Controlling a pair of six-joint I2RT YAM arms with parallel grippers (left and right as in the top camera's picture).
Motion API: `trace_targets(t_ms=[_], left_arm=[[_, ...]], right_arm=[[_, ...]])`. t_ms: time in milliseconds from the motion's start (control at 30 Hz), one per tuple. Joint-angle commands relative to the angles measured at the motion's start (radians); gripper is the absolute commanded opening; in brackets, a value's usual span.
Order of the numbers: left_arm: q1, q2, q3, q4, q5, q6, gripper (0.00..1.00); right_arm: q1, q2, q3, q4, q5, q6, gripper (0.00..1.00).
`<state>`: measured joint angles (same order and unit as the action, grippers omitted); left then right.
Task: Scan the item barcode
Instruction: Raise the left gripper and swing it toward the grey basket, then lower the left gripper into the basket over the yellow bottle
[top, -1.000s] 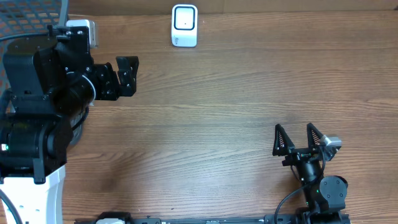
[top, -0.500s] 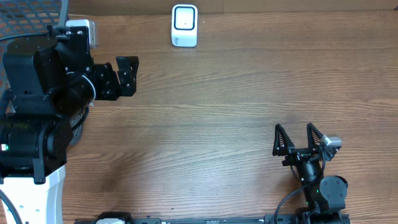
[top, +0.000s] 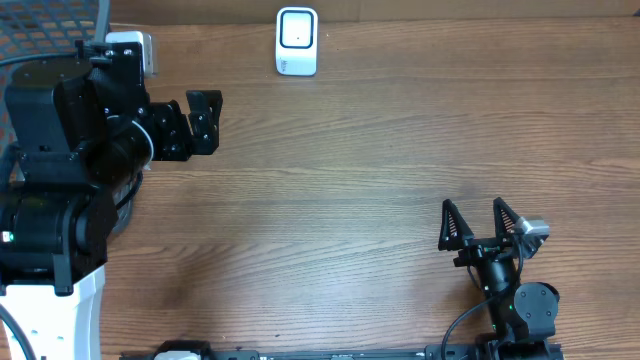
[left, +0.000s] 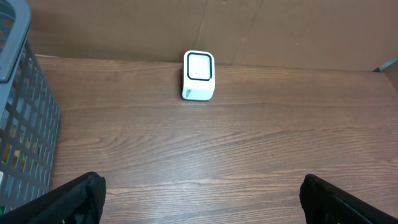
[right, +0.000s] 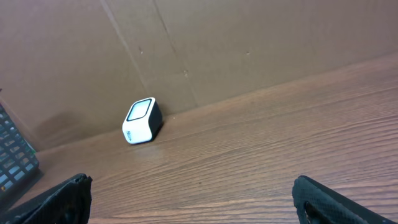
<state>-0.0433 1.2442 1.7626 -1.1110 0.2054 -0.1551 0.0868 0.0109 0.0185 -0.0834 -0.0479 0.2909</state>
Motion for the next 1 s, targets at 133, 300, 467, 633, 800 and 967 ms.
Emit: trace_targets(t_ms=[133, 300, 467, 633, 800, 967], left_arm=[[0.005, 0.028, 0.028, -0.004, -0.051, -0.01, 1.0], [0.005, 0.066, 0.028, -0.004, -0.06, -0.01, 1.0], [0.005, 0.116, 0.028, -0.011, -0.06, -0.011, 1.0], [0.005, 0.154, 0.028, -0.023, -0.063, -0.011, 1.0], [0.005, 0.161, 0.028, -0.014, -0.141, -0.038, 1.0], [0.005, 0.162, 0.028, -0.003, -0.242, -0.035, 0.99]], right_arm=[[0.006, -0.008, -0.011, 0.003, 0.002, -0.001, 1.0], [0.006, -0.008, -0.011, 0.003, 0.002, -0.001, 1.0], [0.006, -0.008, -0.011, 0.003, 0.002, -0.001, 1.0], [0.006, -0.008, -0.011, 0.003, 0.002, -0.001, 1.0], [0.006, -0.008, -0.011, 0.003, 0.002, -0.001, 1.0], [0.006, -0.008, -0.011, 0.003, 0.002, -0.001, 1.0]])
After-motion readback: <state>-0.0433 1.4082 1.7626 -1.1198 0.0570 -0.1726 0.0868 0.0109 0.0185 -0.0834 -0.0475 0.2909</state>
